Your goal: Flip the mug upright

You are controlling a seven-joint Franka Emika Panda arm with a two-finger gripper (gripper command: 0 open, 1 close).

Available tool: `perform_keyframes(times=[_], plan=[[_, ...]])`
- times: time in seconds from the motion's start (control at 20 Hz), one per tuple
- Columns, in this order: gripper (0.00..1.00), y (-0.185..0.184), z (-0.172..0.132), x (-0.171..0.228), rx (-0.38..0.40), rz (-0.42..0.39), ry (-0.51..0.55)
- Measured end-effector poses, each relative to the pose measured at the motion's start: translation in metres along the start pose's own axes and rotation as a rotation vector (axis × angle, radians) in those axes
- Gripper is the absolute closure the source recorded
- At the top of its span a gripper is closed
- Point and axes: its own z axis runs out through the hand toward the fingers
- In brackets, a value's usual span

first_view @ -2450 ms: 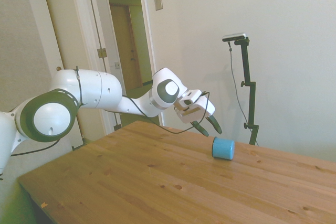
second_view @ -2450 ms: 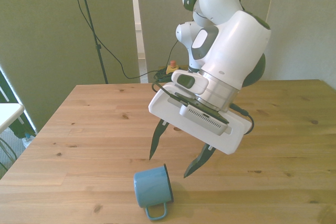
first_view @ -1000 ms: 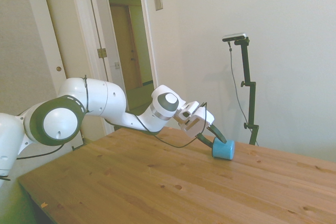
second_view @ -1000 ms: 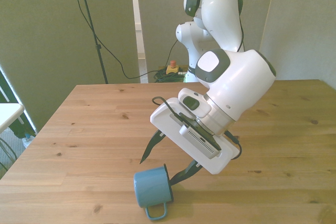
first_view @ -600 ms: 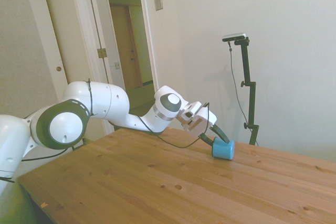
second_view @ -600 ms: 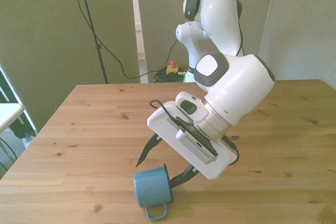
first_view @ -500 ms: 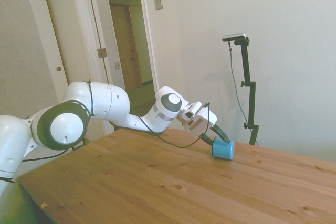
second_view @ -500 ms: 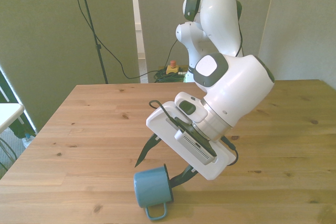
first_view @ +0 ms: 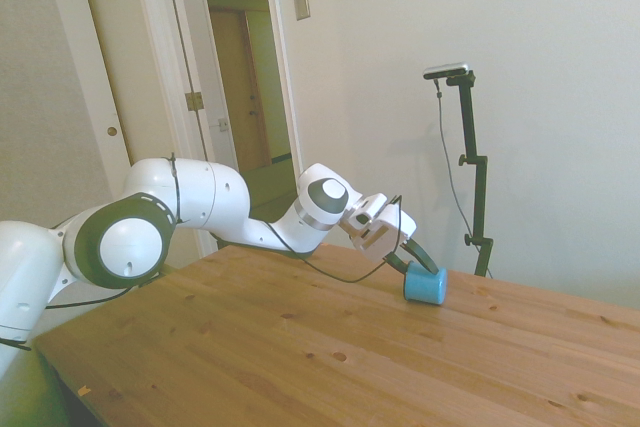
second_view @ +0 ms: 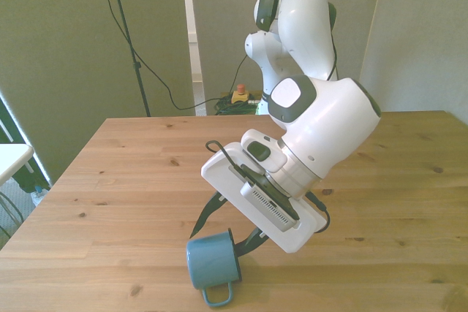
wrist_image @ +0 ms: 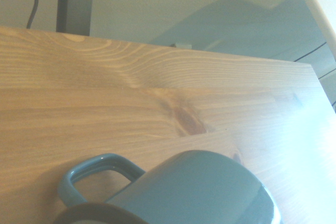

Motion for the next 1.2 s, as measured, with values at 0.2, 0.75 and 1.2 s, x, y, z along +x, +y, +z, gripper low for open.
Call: perform_keyframes(times=[0.2, 0.75, 1.2], plan=[[1.0, -0.001, 0.0, -0.001, 0.001, -0.002, -0.001], [1.0, -0.005, 0.0, -0.007, 0.003, -0.008, -0.008], [1.0, -0.007, -0.013, -0.005, 0.023, 0.036, -0.092]])
